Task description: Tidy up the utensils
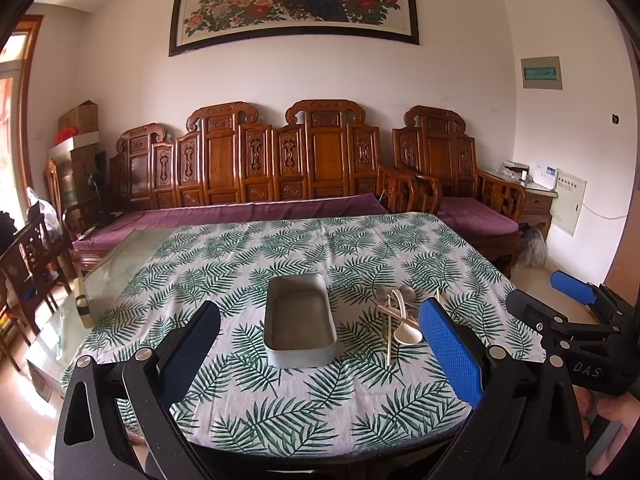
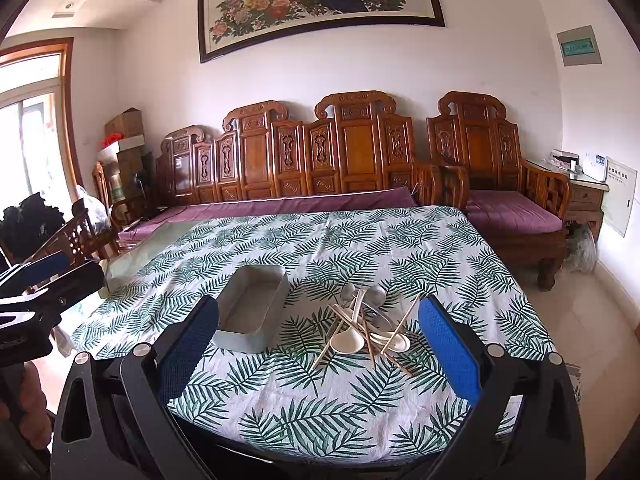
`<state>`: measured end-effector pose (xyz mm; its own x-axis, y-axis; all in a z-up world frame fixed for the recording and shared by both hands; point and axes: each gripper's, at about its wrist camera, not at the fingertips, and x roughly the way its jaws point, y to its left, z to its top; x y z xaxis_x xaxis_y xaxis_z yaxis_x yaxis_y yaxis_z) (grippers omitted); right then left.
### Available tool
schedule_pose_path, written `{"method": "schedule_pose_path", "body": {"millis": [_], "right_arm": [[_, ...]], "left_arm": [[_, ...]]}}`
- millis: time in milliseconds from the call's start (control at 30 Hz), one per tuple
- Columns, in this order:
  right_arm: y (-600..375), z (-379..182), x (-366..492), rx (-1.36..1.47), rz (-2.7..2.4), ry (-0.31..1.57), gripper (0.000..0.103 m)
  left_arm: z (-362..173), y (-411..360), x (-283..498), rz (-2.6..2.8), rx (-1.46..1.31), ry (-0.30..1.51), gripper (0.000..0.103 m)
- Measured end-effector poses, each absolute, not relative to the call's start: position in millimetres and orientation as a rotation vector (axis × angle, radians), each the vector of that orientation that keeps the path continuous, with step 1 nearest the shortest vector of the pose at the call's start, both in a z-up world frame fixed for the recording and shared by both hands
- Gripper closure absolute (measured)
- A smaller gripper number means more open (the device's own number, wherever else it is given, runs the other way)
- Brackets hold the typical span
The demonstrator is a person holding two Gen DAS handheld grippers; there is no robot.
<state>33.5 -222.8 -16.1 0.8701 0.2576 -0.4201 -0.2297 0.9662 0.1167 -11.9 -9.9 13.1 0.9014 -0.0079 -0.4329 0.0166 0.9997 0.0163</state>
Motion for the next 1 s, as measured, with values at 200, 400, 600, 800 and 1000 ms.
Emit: {"method": "schedule_pose_path", "body": {"millis": [200, 400, 600, 800, 1000], "right_arm": [[-222.8, -15.4, 33.2, 0.063, 0.255, 0.448, 0.003], [-222.7, -14.8, 32.7, 0.064, 0.254, 0.451, 0.003], [-225.7, -20.1, 34.2, 0.061, 0.249, 0.465, 0.003], [-232.6, -33.9, 49.6, 0.045, 0.237, 0.485, 0.003], [-246.3, -49.3, 71.2, 0.01, 0.227, 0.512, 0.004]], "left_arm": [[12.7, -10.3, -11.9, -0.012, 0.019, 0.448, 0.006], [13.3, -12.1, -11.0, -0.013, 0.025, 0.45, 0.006], [8.9, -10.9, -5.8, -0.021, 0.028, 0.465, 0.006], [-6.8, -11.6, 8.4, -0.041, 0.033, 0.509, 0.006], [-25.8, -16.7, 25.2, -0.073, 0.041, 0.558, 0.006]]}}
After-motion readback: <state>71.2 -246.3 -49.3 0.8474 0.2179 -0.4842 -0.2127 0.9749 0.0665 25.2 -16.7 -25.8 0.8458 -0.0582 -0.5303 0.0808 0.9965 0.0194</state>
